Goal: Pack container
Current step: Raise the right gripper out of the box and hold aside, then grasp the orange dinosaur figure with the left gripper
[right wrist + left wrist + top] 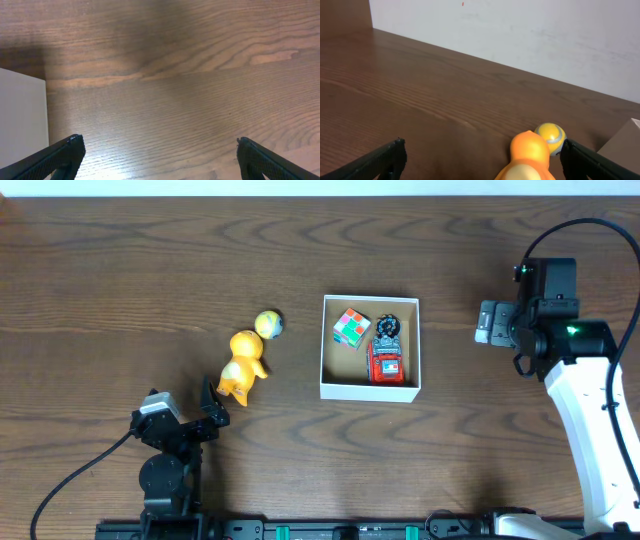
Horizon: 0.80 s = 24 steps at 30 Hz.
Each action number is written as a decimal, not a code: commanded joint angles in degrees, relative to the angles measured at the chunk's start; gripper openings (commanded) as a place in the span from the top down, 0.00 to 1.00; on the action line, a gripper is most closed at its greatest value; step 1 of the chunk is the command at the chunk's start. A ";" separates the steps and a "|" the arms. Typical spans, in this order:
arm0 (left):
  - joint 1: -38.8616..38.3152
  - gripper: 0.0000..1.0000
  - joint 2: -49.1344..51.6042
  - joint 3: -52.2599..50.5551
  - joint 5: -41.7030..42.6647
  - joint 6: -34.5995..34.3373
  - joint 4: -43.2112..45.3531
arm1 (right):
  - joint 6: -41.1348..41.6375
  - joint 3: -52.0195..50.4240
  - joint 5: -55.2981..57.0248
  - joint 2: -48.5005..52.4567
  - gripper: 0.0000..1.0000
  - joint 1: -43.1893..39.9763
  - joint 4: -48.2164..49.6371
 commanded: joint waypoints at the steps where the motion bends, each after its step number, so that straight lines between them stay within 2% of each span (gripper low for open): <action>1: 0.26 0.02 -0.02 -1.16 -0.50 0.79 -2.23 | 1.03 0.63 0.35 -0.11 0.01 -0.52 -0.02; 17: 0.26 0.02 -0.02 -1.14 -0.22 0.11 -1.25 | 1.03 0.63 0.35 -0.11 0.01 -0.48 -0.02; 21: 0.24 0.02 0.11 2.05 10.95 2.14 -2.40 | 1.03 0.63 0.35 -0.11 0.01 -0.48 -0.02; 24: 0.24 0.02 1.70 6.93 15.30 2.10 -5.81 | 1.03 0.63 0.35 -0.11 0.01 -0.48 -0.02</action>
